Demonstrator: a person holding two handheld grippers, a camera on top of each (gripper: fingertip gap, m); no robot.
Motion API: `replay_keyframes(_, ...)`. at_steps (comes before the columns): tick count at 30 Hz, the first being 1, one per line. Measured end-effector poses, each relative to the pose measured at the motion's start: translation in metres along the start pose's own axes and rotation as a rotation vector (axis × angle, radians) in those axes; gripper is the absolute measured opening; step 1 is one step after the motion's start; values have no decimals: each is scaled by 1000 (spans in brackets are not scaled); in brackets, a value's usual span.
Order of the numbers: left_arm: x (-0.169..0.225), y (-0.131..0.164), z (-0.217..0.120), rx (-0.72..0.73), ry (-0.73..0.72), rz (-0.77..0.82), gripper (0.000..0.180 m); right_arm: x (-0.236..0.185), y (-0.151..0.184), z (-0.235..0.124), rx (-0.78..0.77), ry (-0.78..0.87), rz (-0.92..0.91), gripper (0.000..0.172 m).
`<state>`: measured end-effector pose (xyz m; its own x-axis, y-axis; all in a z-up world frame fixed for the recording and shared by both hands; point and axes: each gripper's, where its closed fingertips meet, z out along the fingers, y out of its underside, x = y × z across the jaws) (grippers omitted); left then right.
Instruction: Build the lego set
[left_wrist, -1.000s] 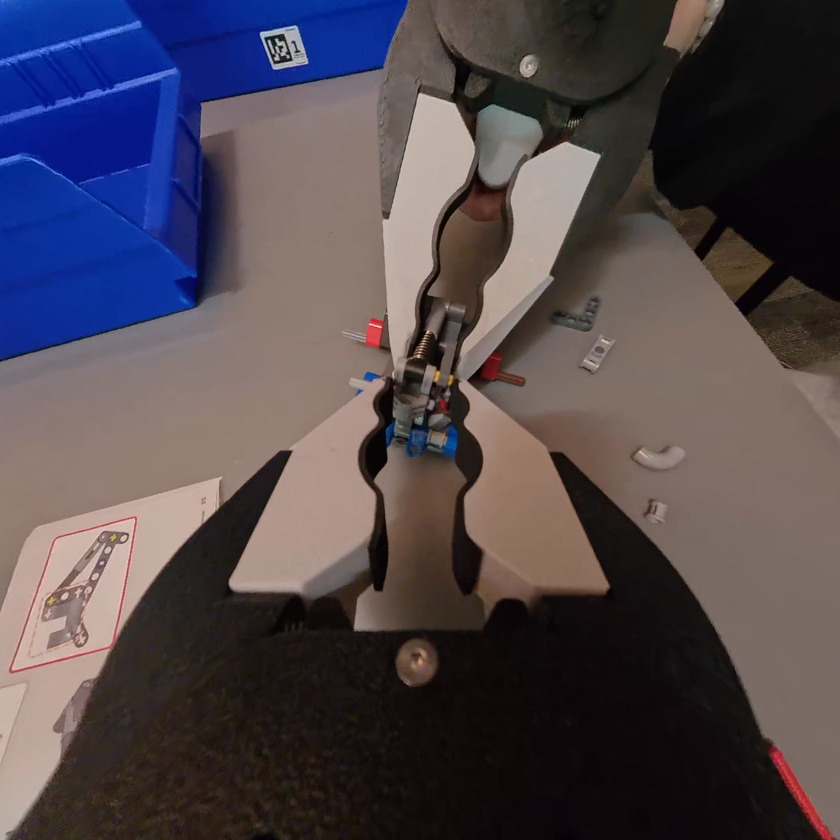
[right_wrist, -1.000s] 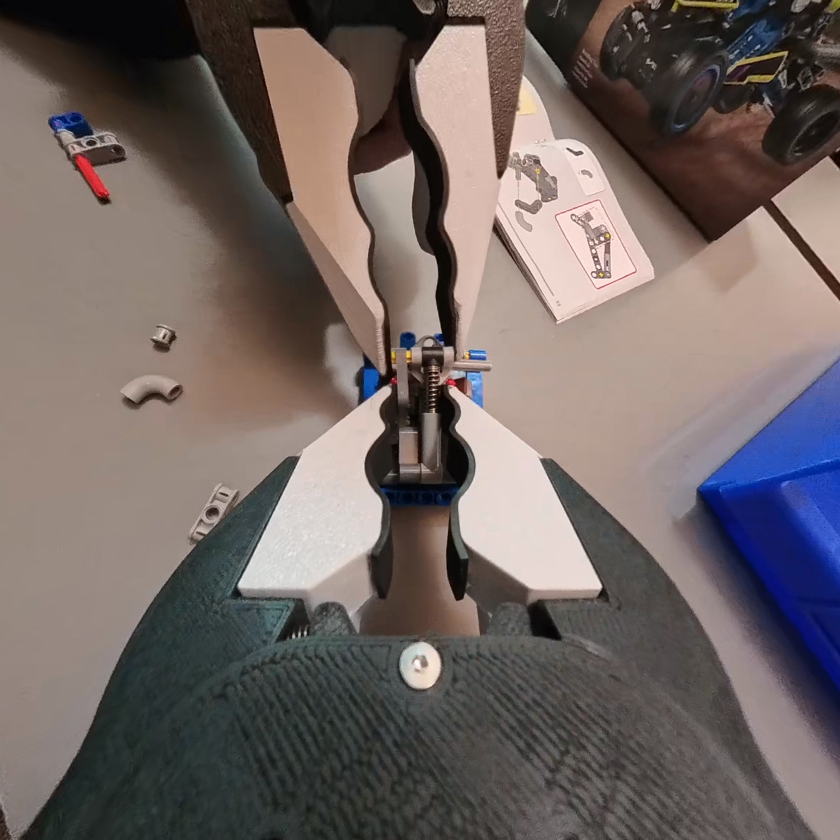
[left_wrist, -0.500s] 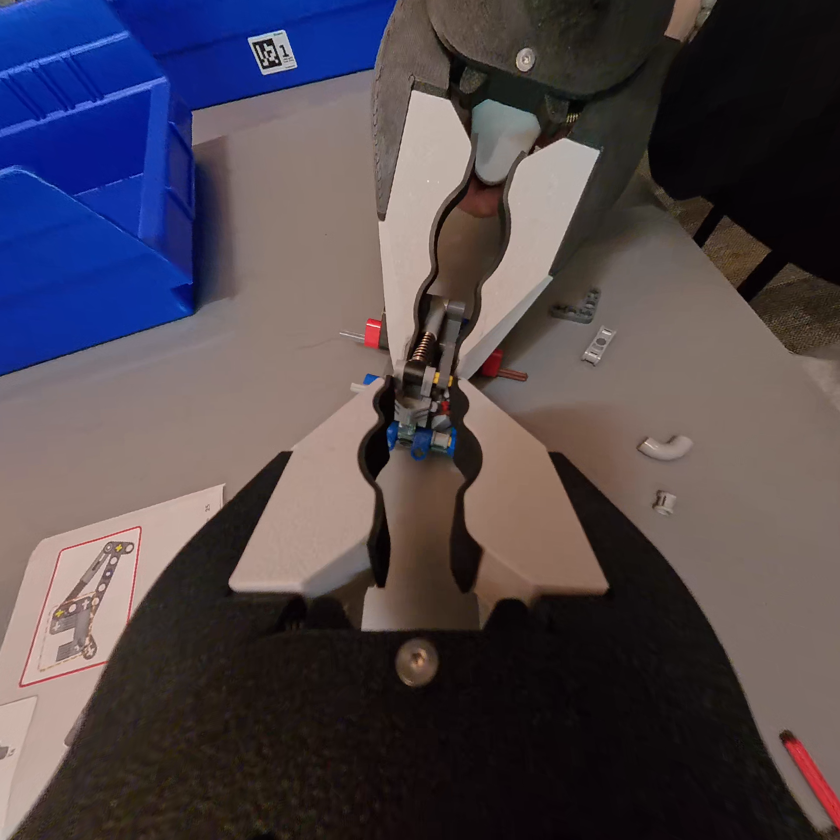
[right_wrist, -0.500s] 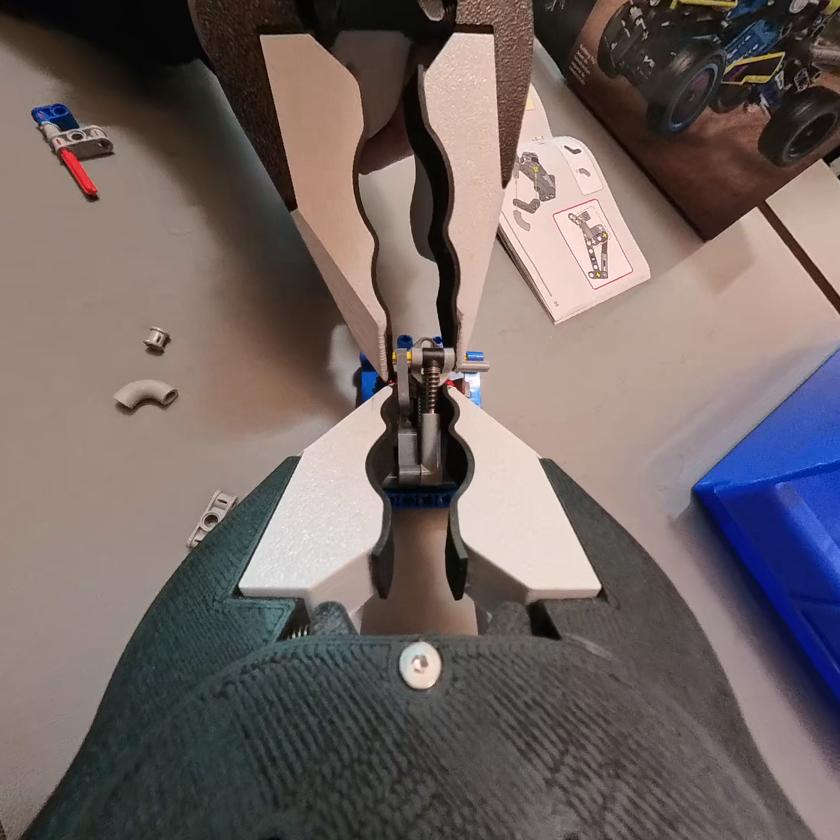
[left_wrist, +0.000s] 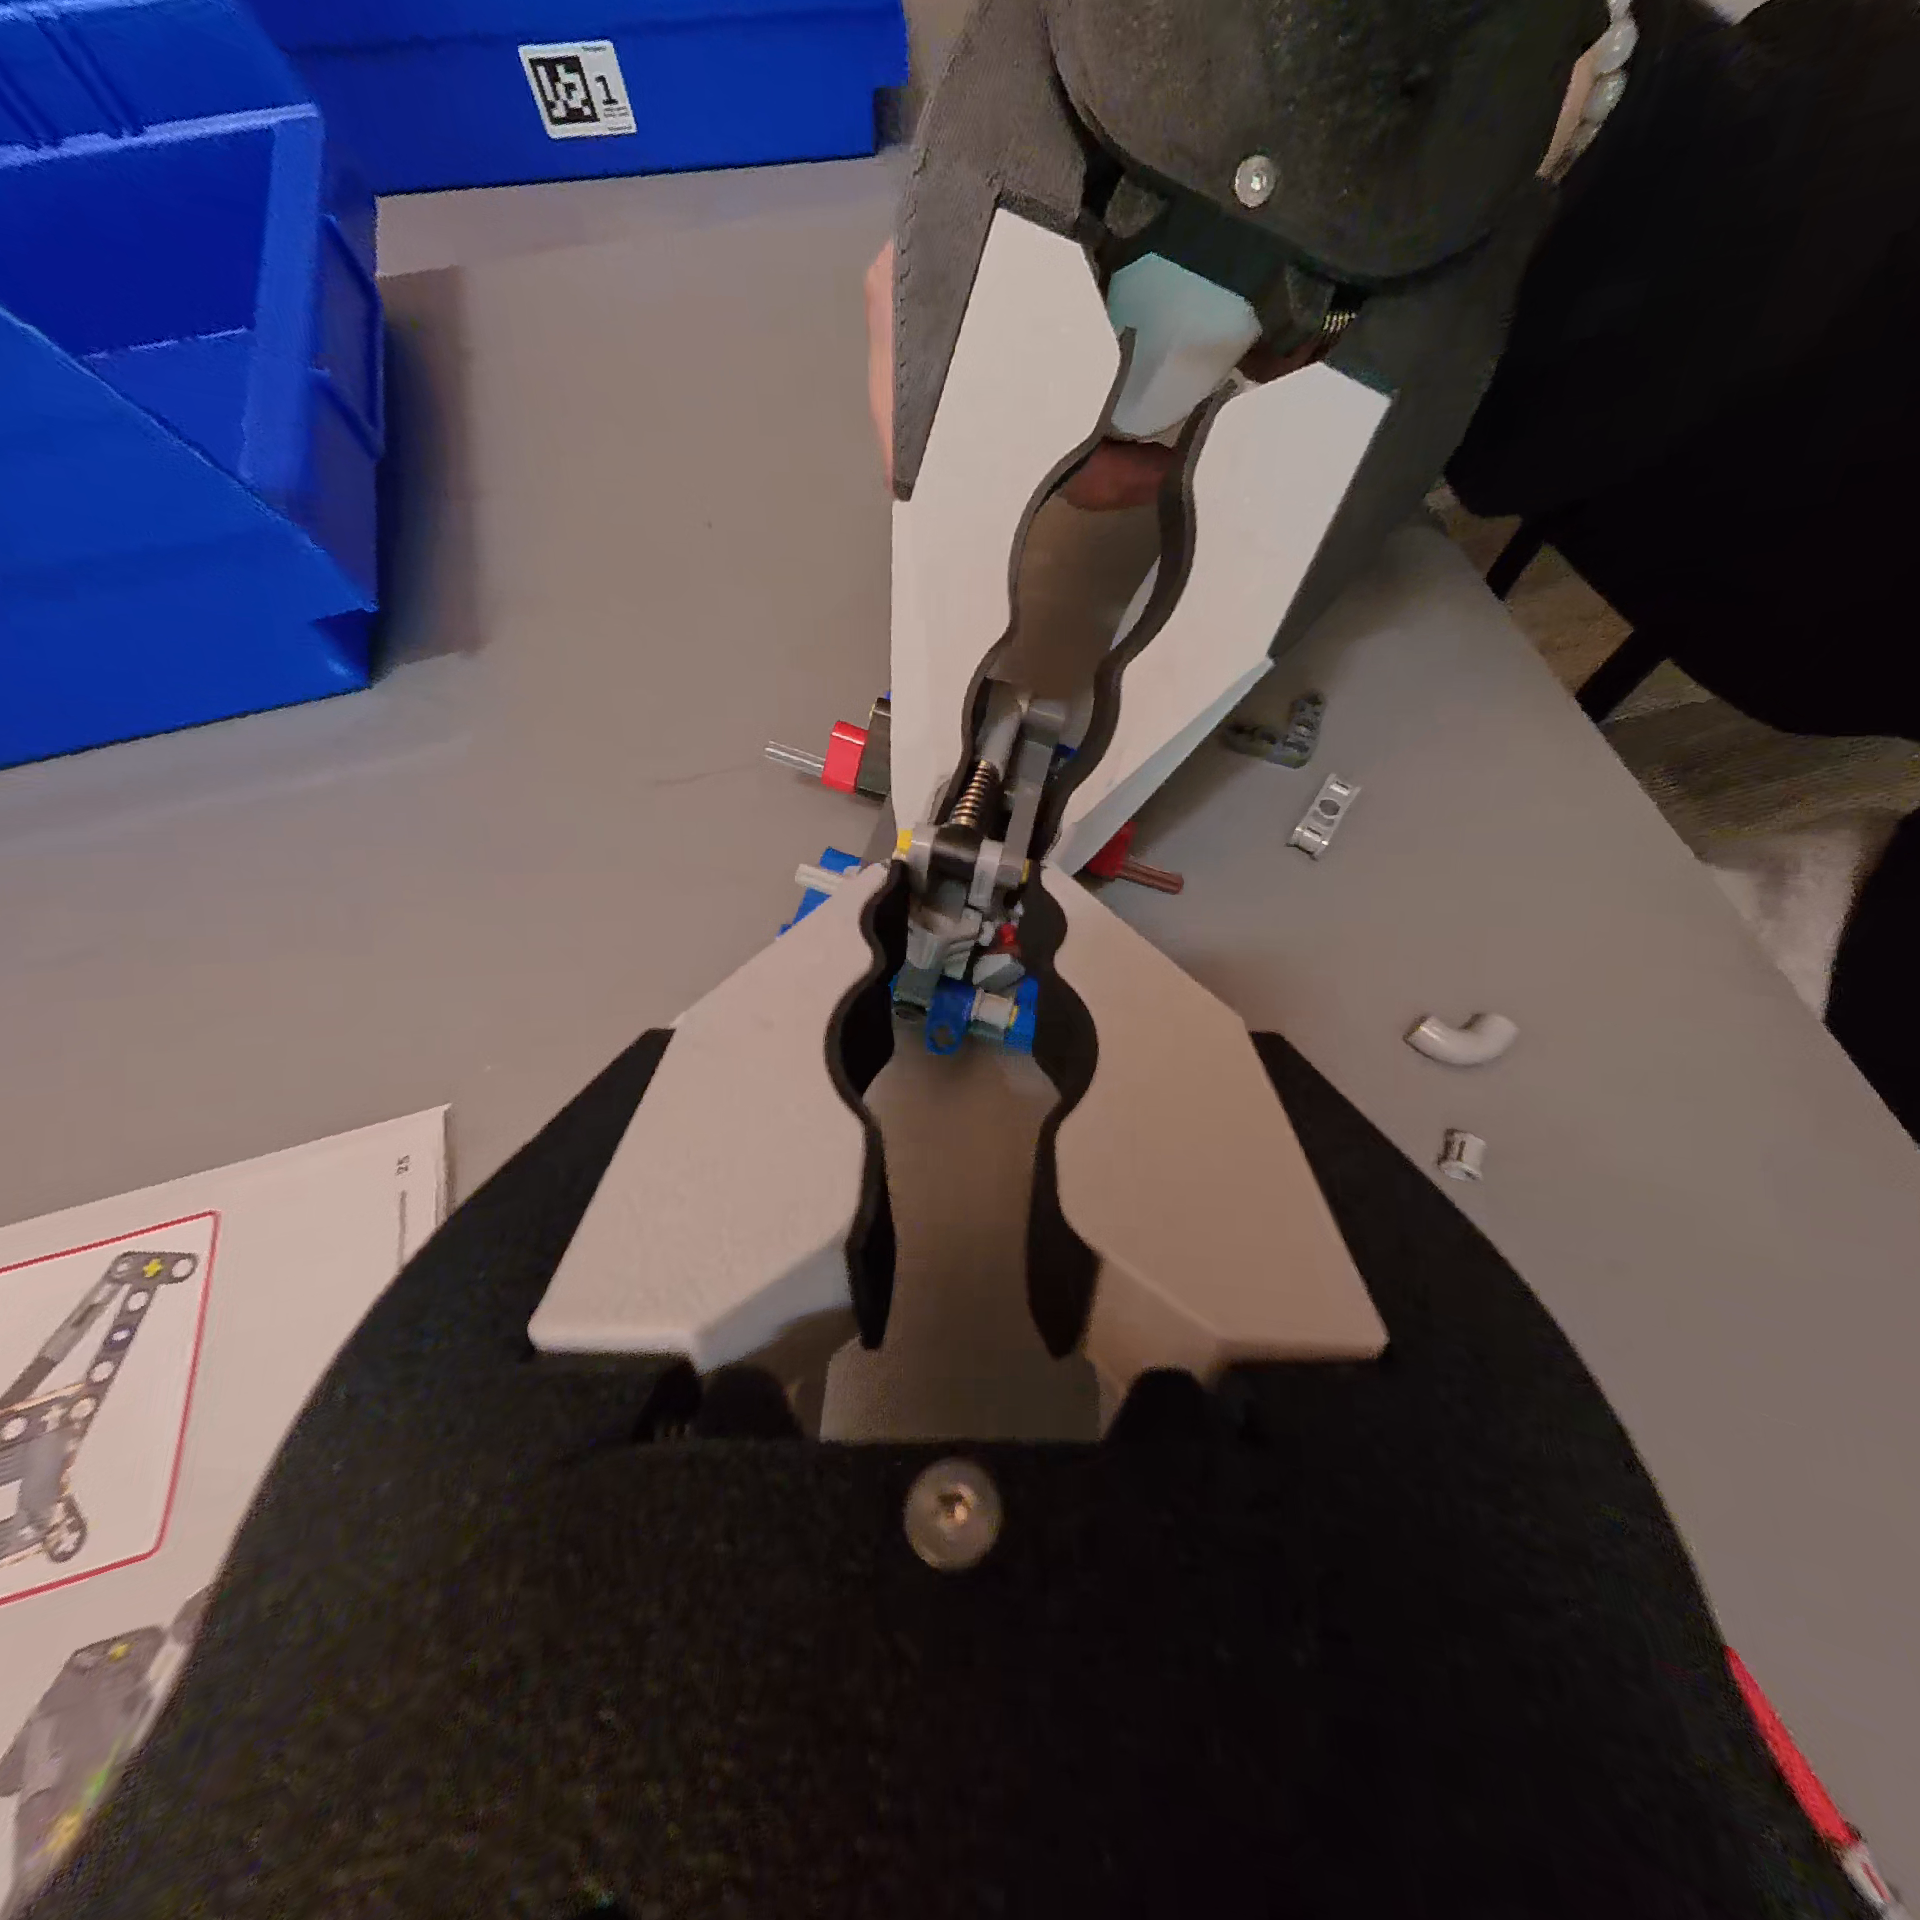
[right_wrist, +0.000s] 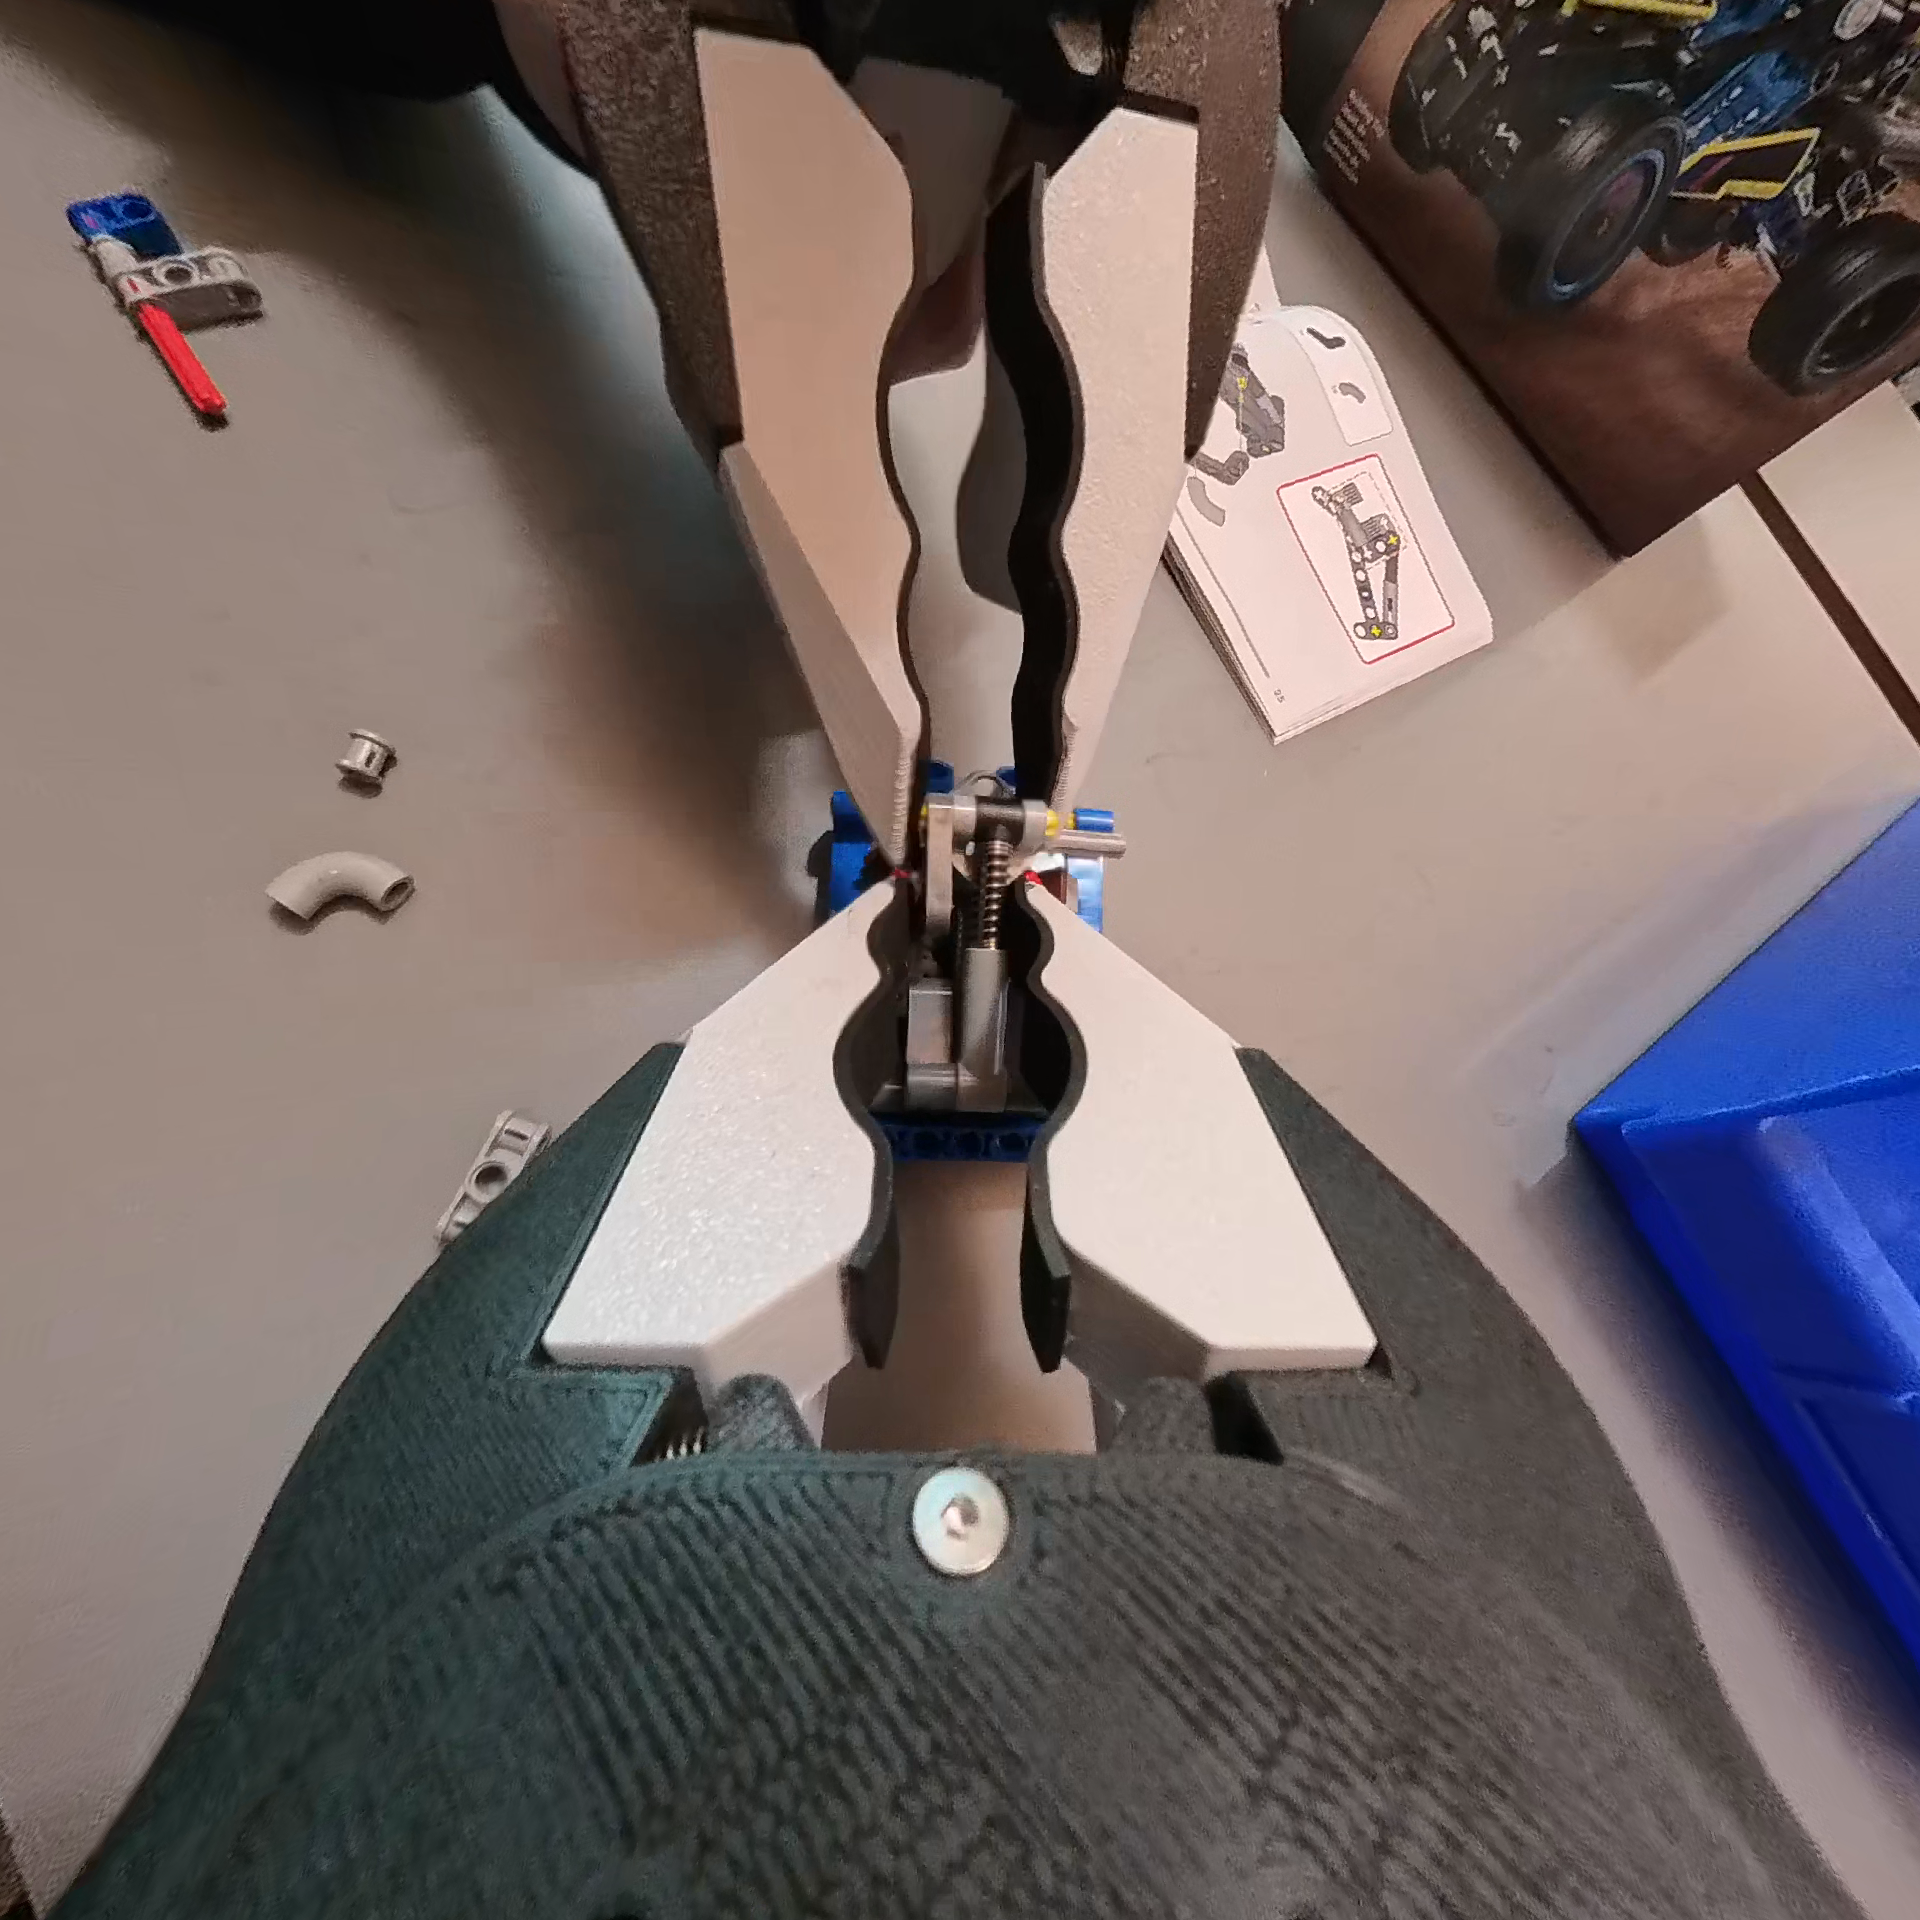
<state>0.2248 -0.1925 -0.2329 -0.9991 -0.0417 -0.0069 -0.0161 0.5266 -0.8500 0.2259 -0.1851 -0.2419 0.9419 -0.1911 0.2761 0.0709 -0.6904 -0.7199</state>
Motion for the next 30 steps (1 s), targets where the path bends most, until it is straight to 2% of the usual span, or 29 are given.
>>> replay_keyframes(4,4,0,0,37,42,-24,19,-1,-3,-4,34,-12,13,16)
replay_keyframes(9,8,3,-3,11,48,6,26,6,-1,-11,10,31,12,20)
replay_keyframes(18,9,-1,-1,21,24,-63,29,0,-4,-10,19,9,26,13)
replay_keyframes(21,5,-2,-1,35,-14,-35,20,-1,-4,-10,28,2,26,12)
replay_keyframes(30,4,-1,0,20,-47,44,19,-1,-3,-9,30,2,39,12)
